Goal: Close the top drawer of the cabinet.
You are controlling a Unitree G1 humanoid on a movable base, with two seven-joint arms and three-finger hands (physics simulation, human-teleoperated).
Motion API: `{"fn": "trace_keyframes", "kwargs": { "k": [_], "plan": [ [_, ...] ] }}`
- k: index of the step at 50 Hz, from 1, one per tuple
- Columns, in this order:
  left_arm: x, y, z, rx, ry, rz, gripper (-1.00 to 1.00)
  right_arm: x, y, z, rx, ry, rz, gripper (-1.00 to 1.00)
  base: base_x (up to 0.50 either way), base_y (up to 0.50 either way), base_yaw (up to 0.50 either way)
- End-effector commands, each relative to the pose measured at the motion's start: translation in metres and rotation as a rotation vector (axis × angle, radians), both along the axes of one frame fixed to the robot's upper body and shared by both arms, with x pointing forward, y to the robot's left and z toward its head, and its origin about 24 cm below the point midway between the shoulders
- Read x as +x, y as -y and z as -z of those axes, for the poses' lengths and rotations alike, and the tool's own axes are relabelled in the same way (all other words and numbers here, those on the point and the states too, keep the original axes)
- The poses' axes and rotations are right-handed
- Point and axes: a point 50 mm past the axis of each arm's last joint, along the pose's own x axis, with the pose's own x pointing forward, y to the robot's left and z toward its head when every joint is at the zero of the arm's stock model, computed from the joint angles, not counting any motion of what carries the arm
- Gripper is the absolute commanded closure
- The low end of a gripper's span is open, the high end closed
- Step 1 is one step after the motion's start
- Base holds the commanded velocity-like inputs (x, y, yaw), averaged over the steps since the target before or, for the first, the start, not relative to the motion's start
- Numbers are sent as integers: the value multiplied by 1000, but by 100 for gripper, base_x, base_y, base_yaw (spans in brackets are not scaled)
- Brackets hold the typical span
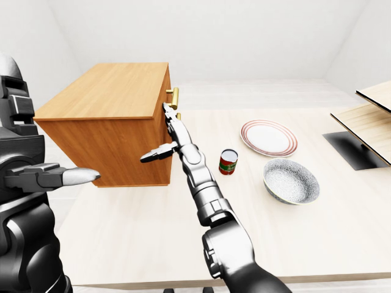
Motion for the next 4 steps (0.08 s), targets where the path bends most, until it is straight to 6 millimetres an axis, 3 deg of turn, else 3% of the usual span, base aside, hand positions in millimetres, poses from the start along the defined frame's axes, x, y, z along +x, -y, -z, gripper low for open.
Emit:
{"fn": "trace_keyframes", "kwargs": {
  "k": [1, 4],
  "plan": [
    [1, 0, 1, -1, -6, 3, -100, -8, -24, 35, -50, -166, -81, -100, 0, 0, 1],
    [0, 0, 0, -2, 0, 4, -100, -8, -24, 35, -49, -166, -84, -100, 1, 0, 0]
  ]
}}
